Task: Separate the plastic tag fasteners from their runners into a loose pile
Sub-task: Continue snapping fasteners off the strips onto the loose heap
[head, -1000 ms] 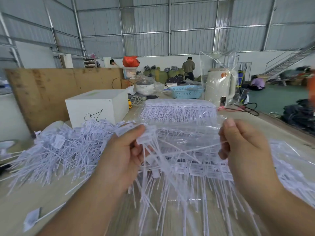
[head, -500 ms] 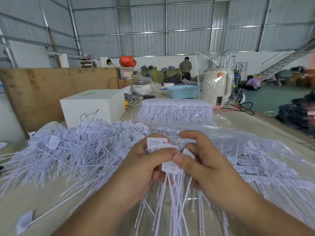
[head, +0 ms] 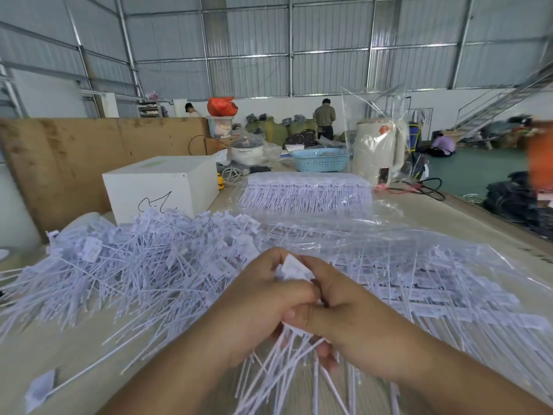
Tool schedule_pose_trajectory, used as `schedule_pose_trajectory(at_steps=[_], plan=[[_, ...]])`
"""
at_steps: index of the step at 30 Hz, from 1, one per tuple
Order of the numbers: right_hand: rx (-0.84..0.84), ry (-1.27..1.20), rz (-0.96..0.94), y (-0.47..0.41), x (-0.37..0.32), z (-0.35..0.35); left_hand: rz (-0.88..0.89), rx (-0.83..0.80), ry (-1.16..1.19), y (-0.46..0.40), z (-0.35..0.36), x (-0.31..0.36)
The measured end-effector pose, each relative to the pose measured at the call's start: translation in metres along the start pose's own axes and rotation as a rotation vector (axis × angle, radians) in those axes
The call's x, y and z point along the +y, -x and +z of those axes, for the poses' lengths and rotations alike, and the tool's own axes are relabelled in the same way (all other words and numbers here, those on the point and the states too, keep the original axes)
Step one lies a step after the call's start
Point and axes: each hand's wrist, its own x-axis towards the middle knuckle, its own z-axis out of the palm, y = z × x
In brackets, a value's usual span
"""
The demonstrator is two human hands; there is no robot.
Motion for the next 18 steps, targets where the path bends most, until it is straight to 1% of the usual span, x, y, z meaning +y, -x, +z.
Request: schedule_pose_trajectory(at_steps=[3,5,7,9,11,13,15,16,18], plan=[[0.010,0.119,0.087,0.000,-0.001,-0.003,-0.046,0.055,-0.221,0.001,0.003,-0.004],[0.025,0.164,0.107,0.000,-0.001,-0.003,-0.021,0.070,-0.352,0.000,0.004,-0.005],[0.066,0.155,0.095,-0.002,-0.001,-0.002,0.019,0.077,-0.411,0.000,0.004,-0.005],[0.131,0.122,0.062,-0.004,0.000,-0.002,0.057,0.098,-0.393,0.001,0.003,-0.003],[0.186,0.061,0.008,-0.005,0.000,0.000,0.139,0.155,-0.362,0.002,0.005,-0.001],[0.237,-0.078,-0.032,-0.007,-0.002,0.002,0.219,0.242,-0.304,0.003,0.008,-0.001],[0.286,-0.221,-0.061,-0.007,-0.004,0.001,0.243,0.285,-0.253,0.004,0.012,-0.003],[0.302,-0.272,-0.091,-0.007,-0.006,0.000,0.233,0.260,-0.226,0.004,0.014,-0.003],[0.329,-0.360,-0.175,-0.006,-0.008,-0.004,0.176,0.114,-0.160,0.005,0.015,-0.005]])
